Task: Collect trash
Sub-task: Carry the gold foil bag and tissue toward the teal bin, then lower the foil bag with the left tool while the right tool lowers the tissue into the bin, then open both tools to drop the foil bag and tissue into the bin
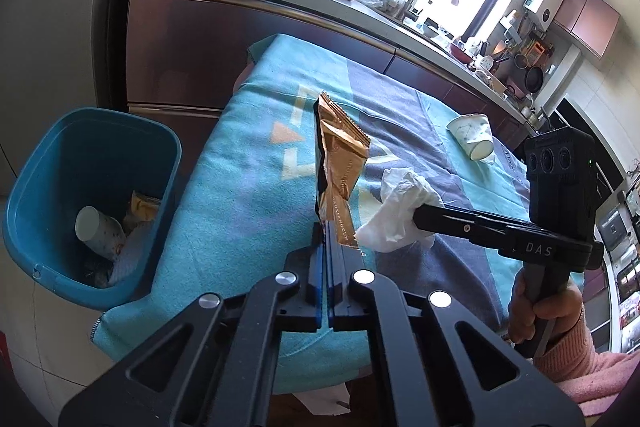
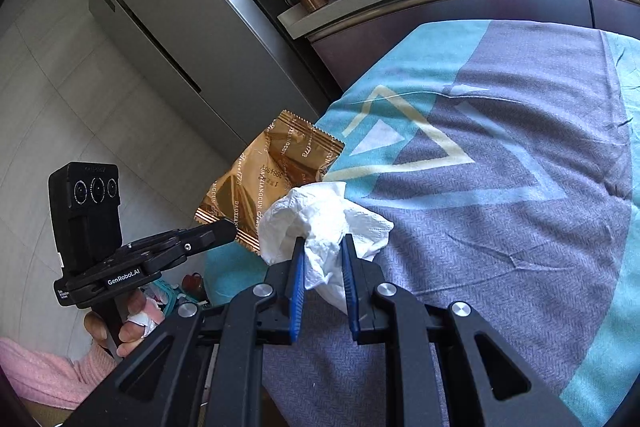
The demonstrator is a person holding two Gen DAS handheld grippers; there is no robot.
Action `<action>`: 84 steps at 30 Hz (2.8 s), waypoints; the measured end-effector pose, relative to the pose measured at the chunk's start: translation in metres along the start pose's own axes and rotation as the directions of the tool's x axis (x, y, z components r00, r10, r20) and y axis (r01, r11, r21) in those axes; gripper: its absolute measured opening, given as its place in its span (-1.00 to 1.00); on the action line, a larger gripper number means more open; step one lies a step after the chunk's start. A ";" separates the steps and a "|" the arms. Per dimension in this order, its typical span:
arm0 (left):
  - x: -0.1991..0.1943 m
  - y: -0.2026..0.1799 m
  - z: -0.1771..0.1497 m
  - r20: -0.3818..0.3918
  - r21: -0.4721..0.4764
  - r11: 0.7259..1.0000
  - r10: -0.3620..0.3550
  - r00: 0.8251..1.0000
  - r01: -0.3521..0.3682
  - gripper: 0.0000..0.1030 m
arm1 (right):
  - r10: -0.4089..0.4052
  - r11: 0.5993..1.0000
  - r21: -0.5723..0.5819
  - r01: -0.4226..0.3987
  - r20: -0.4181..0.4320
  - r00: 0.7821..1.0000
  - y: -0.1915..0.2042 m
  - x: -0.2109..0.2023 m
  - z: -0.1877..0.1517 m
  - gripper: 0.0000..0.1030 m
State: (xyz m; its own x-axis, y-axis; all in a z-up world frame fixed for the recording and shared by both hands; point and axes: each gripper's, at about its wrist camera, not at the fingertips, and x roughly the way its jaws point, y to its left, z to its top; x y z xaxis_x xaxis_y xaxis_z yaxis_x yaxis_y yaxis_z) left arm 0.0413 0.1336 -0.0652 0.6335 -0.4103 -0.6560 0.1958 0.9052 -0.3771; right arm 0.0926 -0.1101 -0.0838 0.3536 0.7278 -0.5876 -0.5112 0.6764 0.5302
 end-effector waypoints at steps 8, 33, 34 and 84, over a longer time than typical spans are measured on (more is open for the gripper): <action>-0.029 0.021 0.004 0.069 -0.029 0.999 0.031 0.997 -0.029 -0.98 | 0.008 1.000 -0.031 -0.008 0.003 1.000 0.011 0.005 0.010 -0.68; -0.091 0.113 0.001 0.133 -0.143 0.961 0.256 0.958 -0.237 -0.98 | 0.039 0.977 -0.203 -0.058 -0.097 0.995 0.093 0.097 0.059 -0.68; -0.090 0.116 0.000 0.125 -0.147 0.959 0.261 0.957 -0.243 -0.98 | 0.035 0.977 -0.207 -0.056 -0.102 0.994 0.095 0.101 0.060 -0.68; -0.046 0.144 -0.004 0.074 -0.184 0.945 0.287 0.955 -0.270 -0.52 | -0.020 0.976 -0.215 -0.024 -0.203 0.979 0.105 0.156 0.063 -0.39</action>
State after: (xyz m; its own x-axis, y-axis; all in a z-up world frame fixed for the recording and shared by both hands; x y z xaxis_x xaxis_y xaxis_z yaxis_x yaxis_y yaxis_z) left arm 0.0372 0.2826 -0.0916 0.7170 -0.1235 -0.6861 -0.1241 0.9458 -0.2999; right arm 0.1433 0.0817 -0.0818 0.1976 0.6759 -0.7100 -0.6761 0.6184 0.4005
